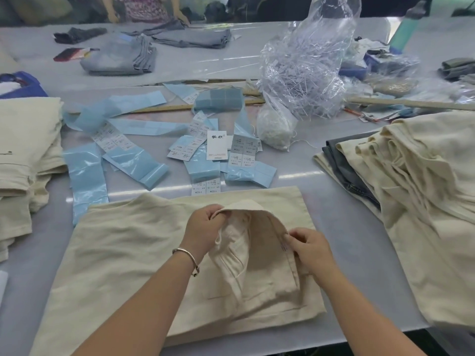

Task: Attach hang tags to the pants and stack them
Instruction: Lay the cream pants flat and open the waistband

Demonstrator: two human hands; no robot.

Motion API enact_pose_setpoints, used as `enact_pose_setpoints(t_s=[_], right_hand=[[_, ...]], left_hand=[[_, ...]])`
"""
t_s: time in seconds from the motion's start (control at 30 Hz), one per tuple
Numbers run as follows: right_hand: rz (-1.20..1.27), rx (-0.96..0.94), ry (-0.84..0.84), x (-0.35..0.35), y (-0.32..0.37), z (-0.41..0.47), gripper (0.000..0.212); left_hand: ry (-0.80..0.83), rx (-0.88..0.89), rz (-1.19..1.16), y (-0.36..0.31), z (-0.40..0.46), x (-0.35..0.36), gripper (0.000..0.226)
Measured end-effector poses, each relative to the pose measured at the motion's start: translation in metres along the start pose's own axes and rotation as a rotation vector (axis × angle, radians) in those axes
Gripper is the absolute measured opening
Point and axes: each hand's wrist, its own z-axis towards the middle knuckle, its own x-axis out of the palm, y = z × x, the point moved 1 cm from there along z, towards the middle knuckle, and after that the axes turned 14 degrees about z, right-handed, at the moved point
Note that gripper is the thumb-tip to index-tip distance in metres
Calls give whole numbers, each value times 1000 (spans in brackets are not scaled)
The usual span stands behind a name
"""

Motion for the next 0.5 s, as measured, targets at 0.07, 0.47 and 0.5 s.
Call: enact_pose_setpoints(t_s=[0.07,0.47,0.5], right_hand=[[216,117,47,-2,-2,3,20],[665,314,294,0,9,3,16],[682,318,316,1,9,3,19]], left_hand=[[-93,91,129,-8,-5,5,18],[-25,507,541,-31,-39,42,20],[-22,511,560,-31,-41,45,24]])
